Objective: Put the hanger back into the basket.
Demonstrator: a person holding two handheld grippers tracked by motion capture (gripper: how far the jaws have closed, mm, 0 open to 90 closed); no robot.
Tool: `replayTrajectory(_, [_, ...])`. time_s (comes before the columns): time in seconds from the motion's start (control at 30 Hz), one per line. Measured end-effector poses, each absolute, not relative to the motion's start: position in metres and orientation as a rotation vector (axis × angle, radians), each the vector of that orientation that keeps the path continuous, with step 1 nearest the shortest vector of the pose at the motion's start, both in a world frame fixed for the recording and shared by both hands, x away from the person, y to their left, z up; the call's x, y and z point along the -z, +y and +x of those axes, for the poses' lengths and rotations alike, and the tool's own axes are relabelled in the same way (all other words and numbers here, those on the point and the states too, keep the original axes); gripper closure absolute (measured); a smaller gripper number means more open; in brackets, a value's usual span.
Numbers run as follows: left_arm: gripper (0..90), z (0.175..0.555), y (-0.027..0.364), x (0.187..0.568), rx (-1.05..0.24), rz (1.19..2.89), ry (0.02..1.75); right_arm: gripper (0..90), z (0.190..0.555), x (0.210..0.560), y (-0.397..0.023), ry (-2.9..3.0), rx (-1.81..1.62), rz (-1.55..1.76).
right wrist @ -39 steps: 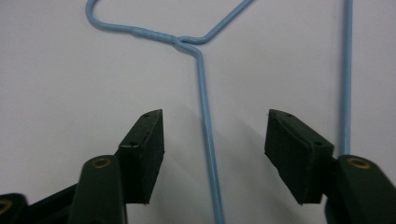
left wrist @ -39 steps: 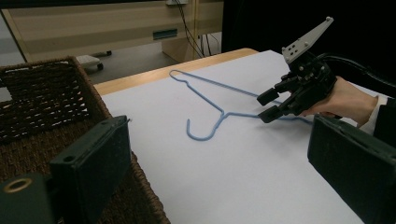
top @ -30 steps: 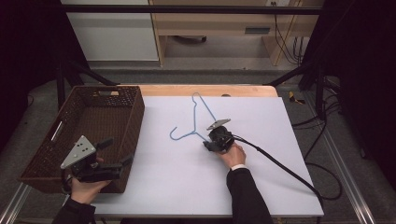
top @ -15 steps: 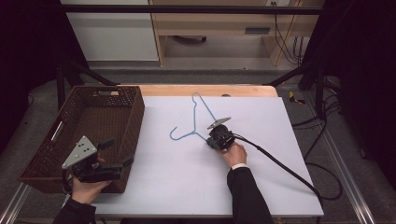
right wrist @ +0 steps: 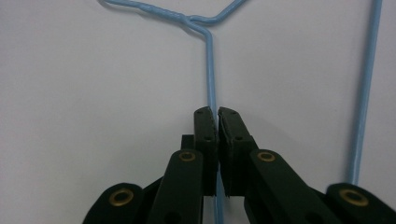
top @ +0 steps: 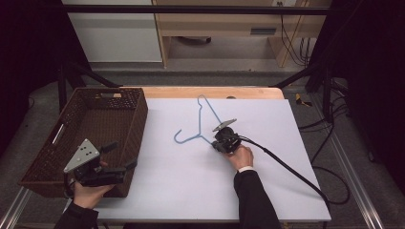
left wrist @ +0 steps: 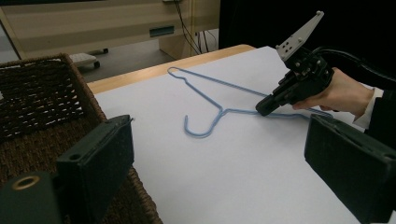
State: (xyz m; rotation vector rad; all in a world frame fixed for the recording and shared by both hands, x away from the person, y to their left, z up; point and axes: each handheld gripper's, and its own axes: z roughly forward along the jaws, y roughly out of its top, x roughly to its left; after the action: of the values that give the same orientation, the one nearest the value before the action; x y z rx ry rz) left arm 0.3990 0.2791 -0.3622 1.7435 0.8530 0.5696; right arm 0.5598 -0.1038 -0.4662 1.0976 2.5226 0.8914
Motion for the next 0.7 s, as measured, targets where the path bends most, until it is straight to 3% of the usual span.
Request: replayTrajectory(0.7, [8.0, 0.396, 0.258, 0.366, -0.549, 1.789, 0.809, 87.5, 0.55, 0.435, -0.114, 2.508, -1.073, 1.089])
